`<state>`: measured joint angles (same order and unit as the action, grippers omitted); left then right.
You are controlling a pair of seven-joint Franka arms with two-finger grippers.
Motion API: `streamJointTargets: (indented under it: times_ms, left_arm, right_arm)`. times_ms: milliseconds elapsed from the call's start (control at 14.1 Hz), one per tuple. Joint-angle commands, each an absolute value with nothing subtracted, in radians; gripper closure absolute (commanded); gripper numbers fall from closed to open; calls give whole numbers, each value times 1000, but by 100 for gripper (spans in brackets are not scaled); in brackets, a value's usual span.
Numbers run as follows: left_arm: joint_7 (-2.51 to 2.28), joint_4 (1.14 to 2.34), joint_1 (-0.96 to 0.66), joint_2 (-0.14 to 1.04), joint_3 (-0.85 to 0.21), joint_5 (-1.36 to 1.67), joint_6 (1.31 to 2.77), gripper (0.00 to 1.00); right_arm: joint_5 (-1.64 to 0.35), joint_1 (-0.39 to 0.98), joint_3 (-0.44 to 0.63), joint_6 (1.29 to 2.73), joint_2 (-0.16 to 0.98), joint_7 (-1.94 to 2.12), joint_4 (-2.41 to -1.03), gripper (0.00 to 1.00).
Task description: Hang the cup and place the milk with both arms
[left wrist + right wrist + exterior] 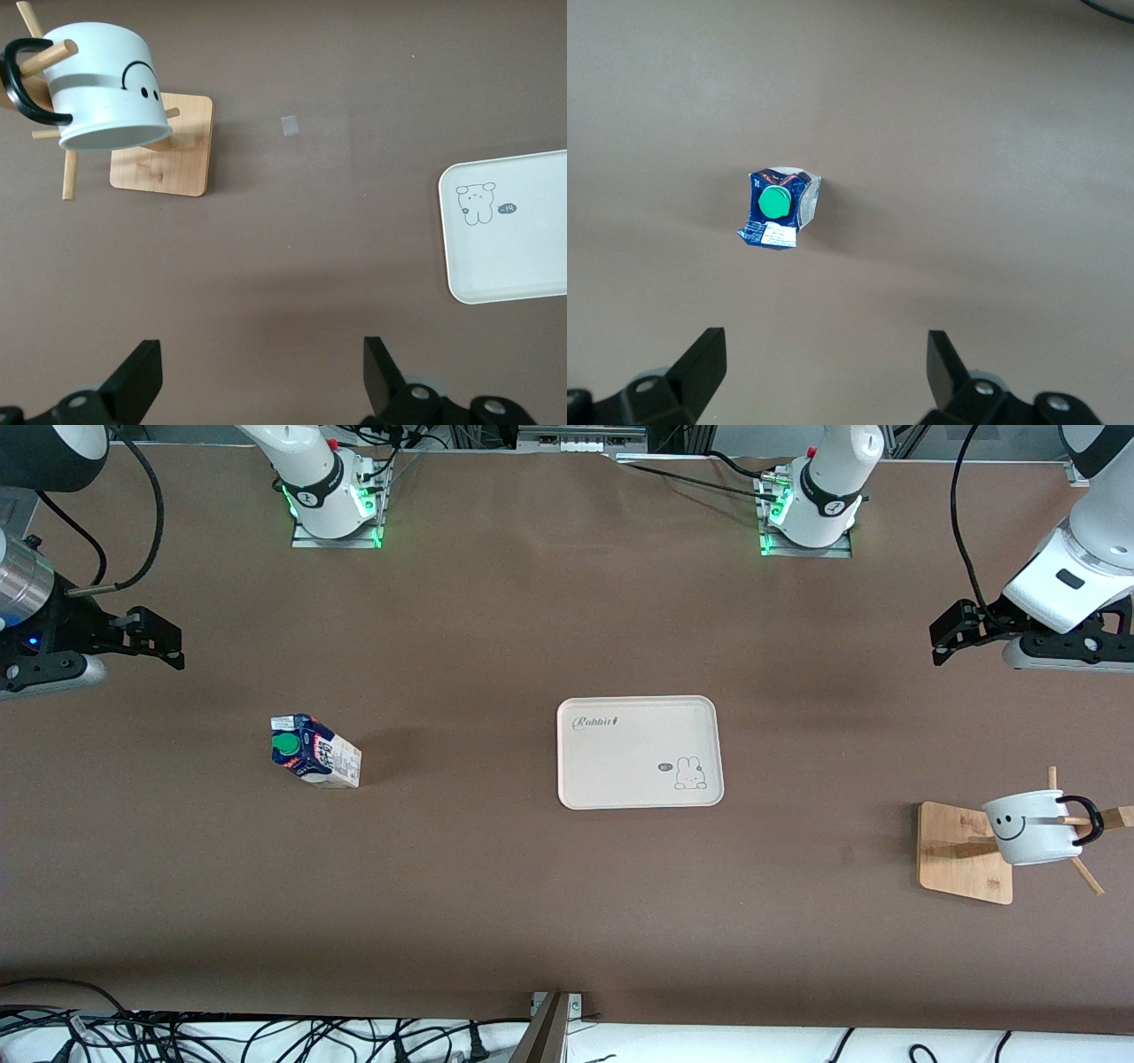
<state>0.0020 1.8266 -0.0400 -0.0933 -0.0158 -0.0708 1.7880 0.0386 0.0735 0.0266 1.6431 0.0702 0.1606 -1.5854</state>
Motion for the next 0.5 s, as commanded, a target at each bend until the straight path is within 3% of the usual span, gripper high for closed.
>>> streamJointTargets:
  times_ms: [0, 427]
  left_arm:
    - [17, 1798, -43, -84, -14, -66, 1764, 0]
    - [12, 1780, -43, -68, -9, -61, 1766, 0]
  right_arm:
    - [41, 58, 14, 1635, 69, 156, -1580, 0]
    - [41, 58, 14, 1635, 69, 156, -1582, 0]
